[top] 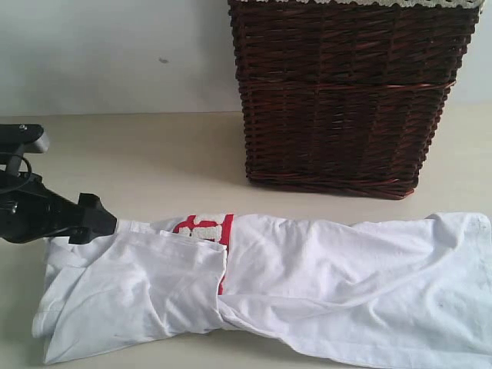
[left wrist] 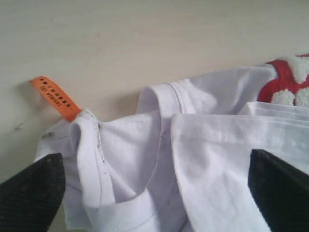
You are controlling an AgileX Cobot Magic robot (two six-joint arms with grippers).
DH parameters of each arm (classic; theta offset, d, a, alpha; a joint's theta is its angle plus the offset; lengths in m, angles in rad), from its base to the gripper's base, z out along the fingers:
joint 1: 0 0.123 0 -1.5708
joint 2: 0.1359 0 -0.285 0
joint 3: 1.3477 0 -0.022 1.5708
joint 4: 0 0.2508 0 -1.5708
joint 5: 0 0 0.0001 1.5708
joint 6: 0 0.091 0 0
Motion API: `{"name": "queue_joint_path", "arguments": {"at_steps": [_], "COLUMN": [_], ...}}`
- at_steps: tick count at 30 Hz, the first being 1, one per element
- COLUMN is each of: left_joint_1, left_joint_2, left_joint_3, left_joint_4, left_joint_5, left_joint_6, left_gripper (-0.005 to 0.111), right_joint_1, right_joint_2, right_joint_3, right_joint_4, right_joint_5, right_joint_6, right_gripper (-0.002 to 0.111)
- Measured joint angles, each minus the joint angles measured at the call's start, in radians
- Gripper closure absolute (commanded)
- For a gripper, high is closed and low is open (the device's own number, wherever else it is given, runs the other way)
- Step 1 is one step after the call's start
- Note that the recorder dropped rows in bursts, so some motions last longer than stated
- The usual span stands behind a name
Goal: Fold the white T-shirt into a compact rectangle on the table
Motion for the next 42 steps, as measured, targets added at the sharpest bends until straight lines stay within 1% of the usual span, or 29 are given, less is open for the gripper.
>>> {"name": "queue_joint_path", "arguments": {"at_steps": [19, 23, 26, 32, 42], "left_joint_1": [0.000, 0.000, 0.000, 0.000, 0.000], "left_joint_2": [0.000, 0.000, 0.000, 0.000, 0.000], "left_joint_3": [0.000, 0.000, 0.000, 0.000, 0.000], "left_joint_4": [0.013, -0.023, -0.037, -0.042, -0.042], "left_joint_5": [0.025, 0.026, -0.004, -0.113, -0.143], "left_joint_6": [-0.001, -0.001, -0.001, -0.001, -0.001], "left_gripper": [0.001, 0.001, 0.001, 0.001, 0.001], "right_joint_1": [0.000, 0.000, 0.000, 0.000, 0.000], "right_joint_2": [0.000, 0.000, 0.000, 0.000, 0.000], "right_joint_3": [0.000, 0.000, 0.000, 0.000, 0.000], "right_joint_4": [0.000, 0.000, 0.000, 0.000, 0.000], "right_joint_5": [0.000, 0.000, 0.000, 0.000, 0.000], "right_joint_6": [0.000, 0.000, 0.000, 0.000, 0.000], "right_gripper": [0.087, 0.087, 0.087, 0.087, 0.087]}}
